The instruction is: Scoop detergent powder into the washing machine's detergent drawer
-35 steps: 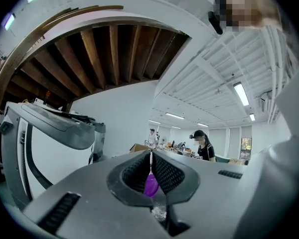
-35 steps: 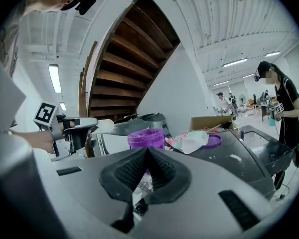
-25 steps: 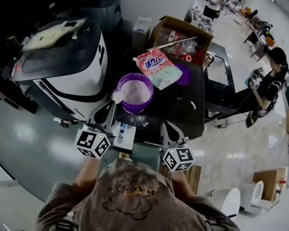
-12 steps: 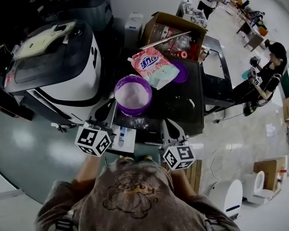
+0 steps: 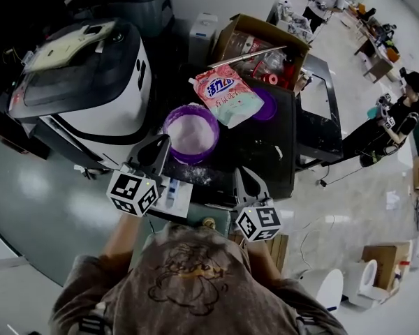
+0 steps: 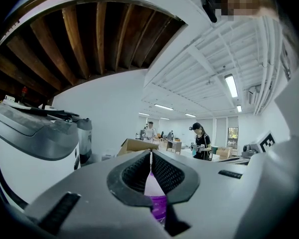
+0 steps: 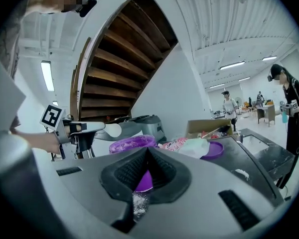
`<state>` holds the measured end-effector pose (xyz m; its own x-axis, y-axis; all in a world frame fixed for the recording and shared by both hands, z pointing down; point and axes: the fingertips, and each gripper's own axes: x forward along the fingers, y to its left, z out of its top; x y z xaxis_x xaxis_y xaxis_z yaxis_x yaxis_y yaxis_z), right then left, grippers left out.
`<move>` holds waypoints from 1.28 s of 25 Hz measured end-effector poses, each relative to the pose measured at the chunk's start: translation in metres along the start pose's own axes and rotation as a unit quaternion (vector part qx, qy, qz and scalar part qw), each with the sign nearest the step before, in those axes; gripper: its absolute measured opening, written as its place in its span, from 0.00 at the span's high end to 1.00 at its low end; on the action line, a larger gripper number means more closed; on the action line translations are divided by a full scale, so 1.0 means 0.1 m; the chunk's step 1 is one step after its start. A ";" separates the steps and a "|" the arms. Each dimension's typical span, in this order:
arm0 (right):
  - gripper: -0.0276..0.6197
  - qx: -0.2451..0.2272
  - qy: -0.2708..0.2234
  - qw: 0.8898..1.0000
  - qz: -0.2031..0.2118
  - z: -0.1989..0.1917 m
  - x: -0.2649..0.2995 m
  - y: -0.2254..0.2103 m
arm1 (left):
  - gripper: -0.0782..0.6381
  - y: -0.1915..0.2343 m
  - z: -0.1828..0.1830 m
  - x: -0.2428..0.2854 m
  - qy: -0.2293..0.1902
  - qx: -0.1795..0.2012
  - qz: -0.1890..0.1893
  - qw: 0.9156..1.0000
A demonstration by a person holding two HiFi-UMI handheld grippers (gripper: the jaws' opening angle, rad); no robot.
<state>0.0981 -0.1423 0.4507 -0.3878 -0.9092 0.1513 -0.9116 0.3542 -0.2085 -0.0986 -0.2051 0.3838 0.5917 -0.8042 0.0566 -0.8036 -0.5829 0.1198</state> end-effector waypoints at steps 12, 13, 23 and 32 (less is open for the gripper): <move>0.95 0.008 0.006 0.999 0.034 -0.02 0.16 -0.06 | 0.86 0.05 0.00 0.28 0.049 0.033 -0.021 0.998; 0.95 0.009 0.006 0.999 0.035 -0.03 0.17 -0.06 | 0.86 0.07 0.02 0.30 0.052 0.034 -0.024 0.998; 0.95 0.014 0.004 0.999 0.038 -0.03 0.25 -0.14 | 0.86 0.09 0.04 0.62 0.103 0.090 -0.076 0.988; 0.95 0.018 0.002 0.999 0.027 -0.05 0.30 -0.23 | 0.86 0.11 -0.19 0.86 0.179 0.141 -0.136 0.964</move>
<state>0.1073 -0.1768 0.4645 -0.4379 -0.8875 0.1434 -0.8837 0.3956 -0.2503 -0.0549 -0.2787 0.4083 0.7262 -0.5557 0.4047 -0.5719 -0.8151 -0.0931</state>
